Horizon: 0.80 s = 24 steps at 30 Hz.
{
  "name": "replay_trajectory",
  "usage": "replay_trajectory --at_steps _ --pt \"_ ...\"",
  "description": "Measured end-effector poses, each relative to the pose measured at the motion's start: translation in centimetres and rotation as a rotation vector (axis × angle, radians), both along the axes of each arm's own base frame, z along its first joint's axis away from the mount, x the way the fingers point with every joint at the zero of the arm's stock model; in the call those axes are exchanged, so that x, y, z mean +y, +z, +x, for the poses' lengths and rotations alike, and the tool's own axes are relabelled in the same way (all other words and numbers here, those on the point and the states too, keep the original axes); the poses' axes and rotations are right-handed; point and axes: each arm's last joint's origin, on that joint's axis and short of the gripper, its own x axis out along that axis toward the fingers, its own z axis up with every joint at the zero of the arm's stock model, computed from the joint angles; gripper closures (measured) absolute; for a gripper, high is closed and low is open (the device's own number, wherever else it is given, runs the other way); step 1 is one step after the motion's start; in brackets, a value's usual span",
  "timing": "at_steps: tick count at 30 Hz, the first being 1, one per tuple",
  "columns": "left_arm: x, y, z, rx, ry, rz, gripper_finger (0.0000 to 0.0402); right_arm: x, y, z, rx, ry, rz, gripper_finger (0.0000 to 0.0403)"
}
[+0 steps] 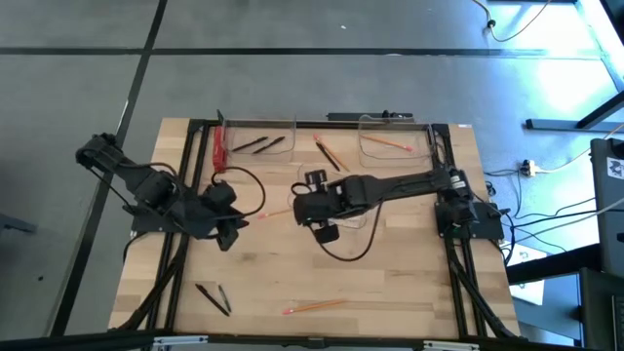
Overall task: Sort crayons/erasers/pens/pencils in bins
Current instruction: Put the orange pencil into the top right transparent bin
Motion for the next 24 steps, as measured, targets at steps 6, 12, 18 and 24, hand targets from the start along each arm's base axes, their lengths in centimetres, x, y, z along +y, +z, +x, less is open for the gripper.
replay_trajectory --at_steps 6,12,18,24 --pt "0.0 0.0 0.1 0.001 -0.02 0.028 0.0289 -1.3 2.9 -2.7 0.003 -0.071 -0.014 0.0376" --pt "0.0 0.0 0.1 -0.002 -0.015 0.036 0.0289 -3.5 4.8 -5.9 0.08 -0.219 -0.054 0.0369" --pt "0.1 0.0 0.2 -0.016 -0.003 0.081 0.0289 -6.4 5.5 -7.9 0.12 -0.386 -0.148 0.0376" --pt "0.0 -0.1 0.5 -0.032 0.021 0.12 0.0289 -9.8 4.3 -10.6 0.184 -0.512 -0.154 0.0369"
